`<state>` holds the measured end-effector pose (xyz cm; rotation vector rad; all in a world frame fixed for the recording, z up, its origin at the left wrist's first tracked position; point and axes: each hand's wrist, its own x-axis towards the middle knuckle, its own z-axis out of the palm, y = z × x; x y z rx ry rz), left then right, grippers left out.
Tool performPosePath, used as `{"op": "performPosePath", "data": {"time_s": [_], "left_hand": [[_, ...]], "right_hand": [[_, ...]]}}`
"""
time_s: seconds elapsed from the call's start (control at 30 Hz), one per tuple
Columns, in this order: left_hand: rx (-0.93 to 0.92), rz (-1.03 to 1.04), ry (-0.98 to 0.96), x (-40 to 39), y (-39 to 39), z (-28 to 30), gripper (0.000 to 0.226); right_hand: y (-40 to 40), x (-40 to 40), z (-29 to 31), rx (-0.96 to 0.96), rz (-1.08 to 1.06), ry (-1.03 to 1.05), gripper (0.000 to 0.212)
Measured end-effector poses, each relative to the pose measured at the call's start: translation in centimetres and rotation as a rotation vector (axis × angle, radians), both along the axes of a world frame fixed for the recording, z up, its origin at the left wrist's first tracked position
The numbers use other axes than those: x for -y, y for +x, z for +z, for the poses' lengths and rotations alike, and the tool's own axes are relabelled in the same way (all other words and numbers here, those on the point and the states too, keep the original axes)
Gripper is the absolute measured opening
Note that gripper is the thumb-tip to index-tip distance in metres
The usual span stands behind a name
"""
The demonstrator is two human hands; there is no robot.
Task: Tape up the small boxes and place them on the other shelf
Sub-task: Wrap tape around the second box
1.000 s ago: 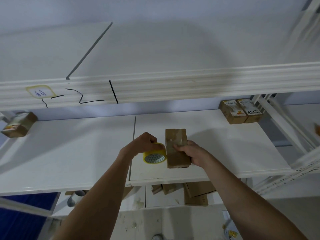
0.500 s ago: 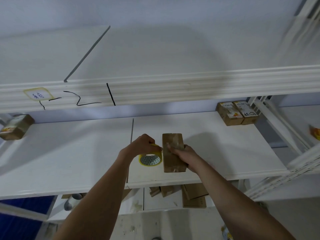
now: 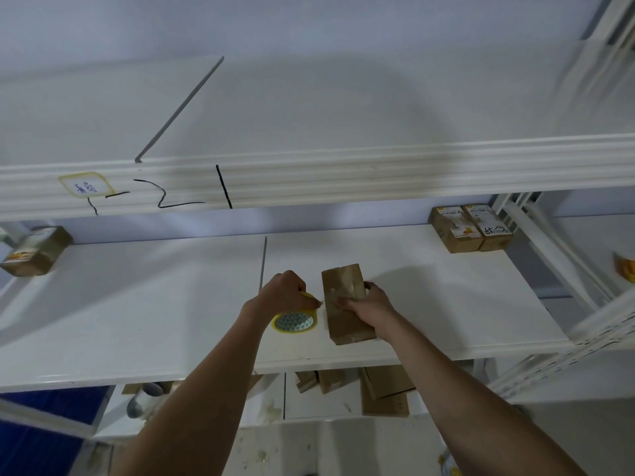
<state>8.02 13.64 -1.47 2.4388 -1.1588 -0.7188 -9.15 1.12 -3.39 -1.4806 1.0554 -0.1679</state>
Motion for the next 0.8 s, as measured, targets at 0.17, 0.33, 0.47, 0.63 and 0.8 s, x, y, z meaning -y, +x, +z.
{"op": "performPosePath", "data": {"time_s": [0.17, 0.33, 0.47, 0.63, 0.8], "left_hand": [[-0.035, 0.004, -0.008, -0.1, 0.1, 0.4, 0.041], [-0.027, 0.005, -0.028, -0.1, 0.0, 0.4, 0.041], [-0.042, 0.006, -0.051, -0.2, 0.2, 0.5, 0.042], [-0.055, -0.004, -0.057, -0.3, -0.1, 0.6, 0.044], [-0.138, -0.064, -0.068, -0.7, 0.4, 0.5, 0.029]], "right_hand": [[-0.4, 0.2, -0.3, 0.035, -0.026, 0.060, 0.063], [-0.6, 0.0, -0.1, 0.076, -0.038, 0.122, 0.065], [-0.8, 0.3, 0.1, 0.102, -0.039, 0.159, 0.072], [-0.8, 0.9, 0.3, 0.059, -0.013, 0.111, 0.084], [-1.4, 1.4, 0.3, 0.051, -0.015, 0.095, 0.076]]}}
